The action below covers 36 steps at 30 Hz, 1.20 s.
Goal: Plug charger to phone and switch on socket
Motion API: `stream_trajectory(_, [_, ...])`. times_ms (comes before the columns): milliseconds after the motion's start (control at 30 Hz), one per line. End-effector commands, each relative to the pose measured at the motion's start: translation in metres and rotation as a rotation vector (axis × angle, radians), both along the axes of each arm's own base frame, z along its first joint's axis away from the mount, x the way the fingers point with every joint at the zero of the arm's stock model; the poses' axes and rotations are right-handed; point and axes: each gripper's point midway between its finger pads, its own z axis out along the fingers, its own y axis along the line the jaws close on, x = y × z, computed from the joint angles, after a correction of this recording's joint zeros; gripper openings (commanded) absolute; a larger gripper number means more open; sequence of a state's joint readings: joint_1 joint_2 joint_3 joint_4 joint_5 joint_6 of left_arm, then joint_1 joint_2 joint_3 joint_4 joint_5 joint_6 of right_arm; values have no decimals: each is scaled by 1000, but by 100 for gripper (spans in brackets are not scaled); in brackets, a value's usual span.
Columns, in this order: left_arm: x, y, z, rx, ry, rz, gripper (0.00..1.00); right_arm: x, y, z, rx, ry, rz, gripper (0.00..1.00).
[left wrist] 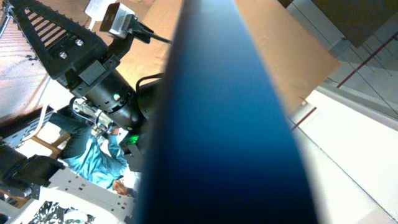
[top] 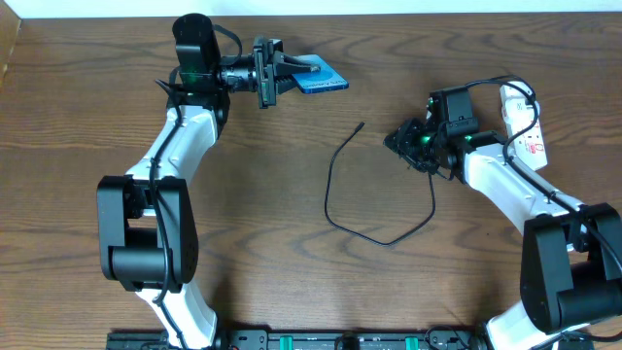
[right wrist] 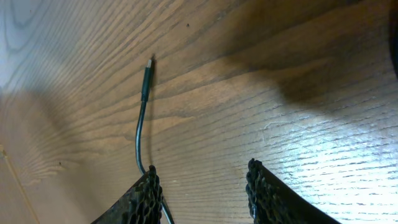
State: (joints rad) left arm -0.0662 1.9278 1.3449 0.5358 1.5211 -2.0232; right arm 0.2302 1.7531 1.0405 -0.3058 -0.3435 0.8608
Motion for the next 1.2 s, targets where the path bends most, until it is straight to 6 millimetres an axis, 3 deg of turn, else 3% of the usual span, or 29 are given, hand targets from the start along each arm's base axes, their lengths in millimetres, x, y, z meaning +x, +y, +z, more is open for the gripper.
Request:
stream_trajectory(0, [-10, 2, 22, -7, 17, -18, 7, 3, -3, 5, -6, -21, 0, 44])
stream_trajectory(167, [-6, 2, 8, 6, 168, 19, 7, 3, -3, 5, -7, -20, 0, 44])
stream_trajectory(600, [7, 4, 0, 26, 175, 101, 7, 3, -3, 5, -6, -20, 1, 43])
stream_trajectory(700, [7, 4, 0, 42, -11, 96, 7, 3, -3, 5, -6, -20, 1, 41])
stream_trajectory(833, [0, 3, 2, 54, -370, 45, 7, 6, -3, 7, -31, -64, 52, 29])
stream_trajectory(900, [-6, 2, 3, 47, -538, 9, 7, 7, 1, 10, -35, -106, 126, 35])
stream_trajectory(1000, [-16, 1, 2, 22, -756, -45, 7, 5, 17, 21, -2, -191, 287, 34])
stream_trajectory(1167, [-21, 1, -9, 13, -885, -62, 7, 3, 16, 29, -49, -204, 380, 35])
